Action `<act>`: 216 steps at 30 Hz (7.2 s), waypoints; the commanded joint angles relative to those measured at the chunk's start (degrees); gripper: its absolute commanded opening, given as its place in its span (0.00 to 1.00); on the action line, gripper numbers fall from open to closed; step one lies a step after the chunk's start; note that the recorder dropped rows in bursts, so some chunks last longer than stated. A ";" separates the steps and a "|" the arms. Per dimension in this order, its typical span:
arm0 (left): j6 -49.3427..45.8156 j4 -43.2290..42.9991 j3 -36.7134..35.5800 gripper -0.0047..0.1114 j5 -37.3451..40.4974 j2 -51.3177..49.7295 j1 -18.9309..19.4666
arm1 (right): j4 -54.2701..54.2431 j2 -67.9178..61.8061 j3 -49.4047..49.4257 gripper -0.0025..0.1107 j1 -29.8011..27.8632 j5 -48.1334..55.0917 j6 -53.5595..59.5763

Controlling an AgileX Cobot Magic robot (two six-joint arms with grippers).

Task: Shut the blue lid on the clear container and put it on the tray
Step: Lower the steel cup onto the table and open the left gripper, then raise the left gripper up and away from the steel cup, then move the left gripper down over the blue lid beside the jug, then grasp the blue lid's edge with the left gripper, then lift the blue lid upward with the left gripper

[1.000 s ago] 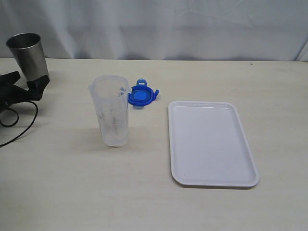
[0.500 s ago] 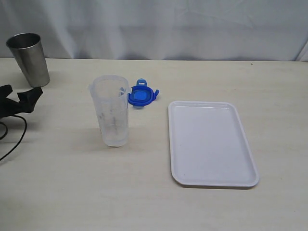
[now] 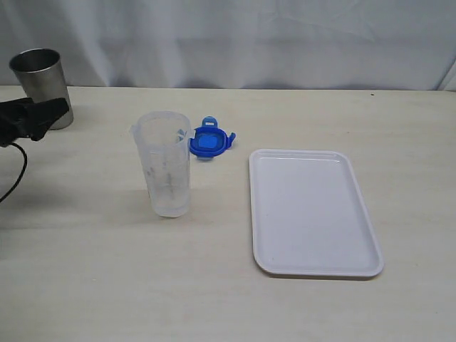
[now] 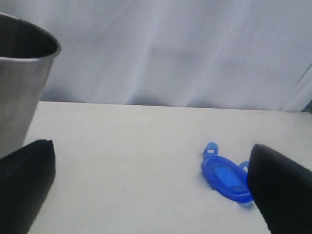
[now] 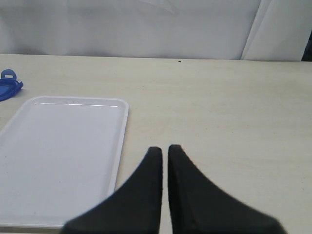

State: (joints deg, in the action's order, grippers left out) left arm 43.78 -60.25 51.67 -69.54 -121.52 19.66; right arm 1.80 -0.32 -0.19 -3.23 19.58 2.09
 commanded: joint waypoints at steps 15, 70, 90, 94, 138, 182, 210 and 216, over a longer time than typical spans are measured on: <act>7.65 0.93 15.70 0.92 34.87 0.55 -17.91 | -0.04 0.32 0.19 0.06 0.08 -0.01 0.02; 55.88 -39.70 51.27 0.04 38.44 2.54 -36.22 | -0.04 0.32 0.19 0.06 0.08 -0.01 0.02; -36.97 36.33 63.27 0.04 107.46 3.26 -45.23 | -0.04 0.32 0.19 0.06 0.08 -0.01 0.02; -55.41 64.62 65.75 0.04 117.12 3.26 -39.44 | -0.04 0.32 0.19 0.06 0.08 -0.01 0.02; -76.78 104.47 65.75 0.46 122.47 -22.92 -30.74 | -0.04 0.32 0.19 0.06 0.08 -0.01 0.02; -72.01 90.47 65.75 0.04 124.54 -19.91 -29.02 | -0.04 0.32 0.19 0.06 0.08 -0.01 0.02; -63.18 76.49 65.75 0.04 130.84 -5.89 -26.32 | -0.04 0.32 0.19 0.06 0.08 -0.01 0.02; -64.97 74.39 65.75 0.04 133.62 -1.41 -26.94 | -0.04 0.32 0.19 0.06 0.08 -0.01 0.02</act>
State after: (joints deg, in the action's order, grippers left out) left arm -20.38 15.46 117.30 62.93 -125.64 -6.72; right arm 1.80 -0.32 -0.19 -3.23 19.58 2.09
